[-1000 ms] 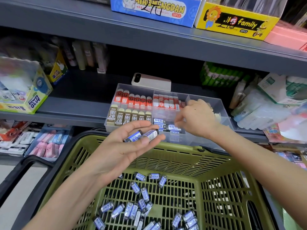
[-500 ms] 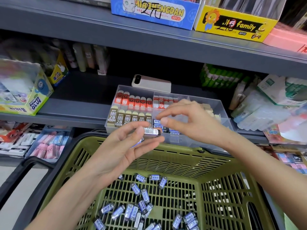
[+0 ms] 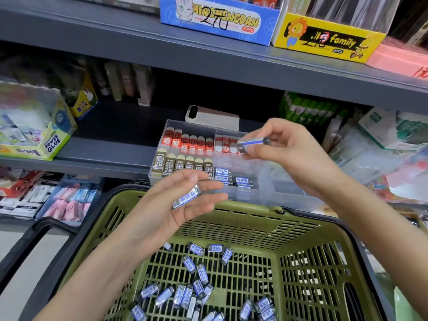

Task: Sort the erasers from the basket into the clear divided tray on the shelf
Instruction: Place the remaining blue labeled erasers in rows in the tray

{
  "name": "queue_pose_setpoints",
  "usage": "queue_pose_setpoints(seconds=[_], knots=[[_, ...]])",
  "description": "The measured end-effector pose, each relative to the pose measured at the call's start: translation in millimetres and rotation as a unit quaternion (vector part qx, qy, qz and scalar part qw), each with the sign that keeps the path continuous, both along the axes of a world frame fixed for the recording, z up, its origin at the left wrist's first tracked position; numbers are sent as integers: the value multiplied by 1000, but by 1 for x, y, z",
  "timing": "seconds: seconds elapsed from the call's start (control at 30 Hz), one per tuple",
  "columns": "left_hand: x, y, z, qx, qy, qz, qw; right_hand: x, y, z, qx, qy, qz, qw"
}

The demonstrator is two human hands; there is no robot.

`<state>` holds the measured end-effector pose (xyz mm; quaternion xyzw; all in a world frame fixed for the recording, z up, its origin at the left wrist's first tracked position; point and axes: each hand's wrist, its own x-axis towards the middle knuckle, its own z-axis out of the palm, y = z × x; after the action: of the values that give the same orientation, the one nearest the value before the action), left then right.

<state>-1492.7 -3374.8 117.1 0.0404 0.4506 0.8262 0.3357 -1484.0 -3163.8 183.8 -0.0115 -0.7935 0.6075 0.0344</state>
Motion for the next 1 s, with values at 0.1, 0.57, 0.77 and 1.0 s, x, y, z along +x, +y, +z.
queue_pose_setpoints(seconds=[0.1, 0.57, 0.77, 1.0], knots=[[-3, -2, 0, 1, -4, 5, 1000, -10, 14, -3, 1, -58, -49, 997], [-6, -4, -4, -3, -6, 1, 1000, -32, 20, -45, 546, -67, 5, 835], [-7, -5, -6, -3, -8, 1, 1000, -33, 20, -56, 582, -15, -29, 813], [-6, -5, -6, -7, -4, 4, 1000, -34, 16, -78, 578, 0, -71, 813]])
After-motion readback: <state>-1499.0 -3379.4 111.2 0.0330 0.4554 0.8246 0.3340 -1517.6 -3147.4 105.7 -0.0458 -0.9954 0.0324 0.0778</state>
